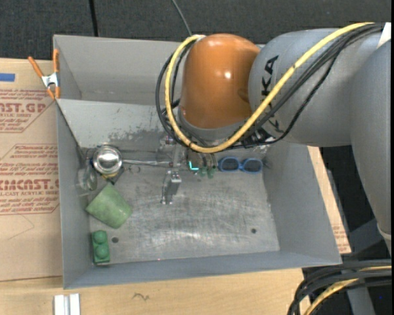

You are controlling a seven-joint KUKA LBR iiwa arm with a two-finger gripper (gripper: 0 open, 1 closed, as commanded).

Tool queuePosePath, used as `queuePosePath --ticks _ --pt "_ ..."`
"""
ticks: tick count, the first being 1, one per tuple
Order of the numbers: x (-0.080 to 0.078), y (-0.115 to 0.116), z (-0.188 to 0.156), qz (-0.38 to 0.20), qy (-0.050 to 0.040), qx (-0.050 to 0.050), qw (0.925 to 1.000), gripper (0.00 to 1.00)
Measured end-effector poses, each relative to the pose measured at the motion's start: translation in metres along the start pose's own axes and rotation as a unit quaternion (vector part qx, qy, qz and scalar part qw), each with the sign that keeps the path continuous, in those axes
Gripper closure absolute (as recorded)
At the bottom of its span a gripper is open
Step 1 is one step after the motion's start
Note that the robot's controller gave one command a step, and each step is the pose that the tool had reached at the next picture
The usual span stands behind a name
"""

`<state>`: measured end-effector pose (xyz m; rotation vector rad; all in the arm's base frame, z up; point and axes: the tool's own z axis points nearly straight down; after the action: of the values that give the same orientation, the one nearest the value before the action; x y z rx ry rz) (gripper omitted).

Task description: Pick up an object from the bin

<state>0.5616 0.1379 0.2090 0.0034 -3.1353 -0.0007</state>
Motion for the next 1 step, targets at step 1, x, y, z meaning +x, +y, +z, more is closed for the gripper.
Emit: queuePosePath --ticks 1 --pt "0.0620 0.0077 0.1383 -0.255 -0.0063 0.000 0.9669 0.00"
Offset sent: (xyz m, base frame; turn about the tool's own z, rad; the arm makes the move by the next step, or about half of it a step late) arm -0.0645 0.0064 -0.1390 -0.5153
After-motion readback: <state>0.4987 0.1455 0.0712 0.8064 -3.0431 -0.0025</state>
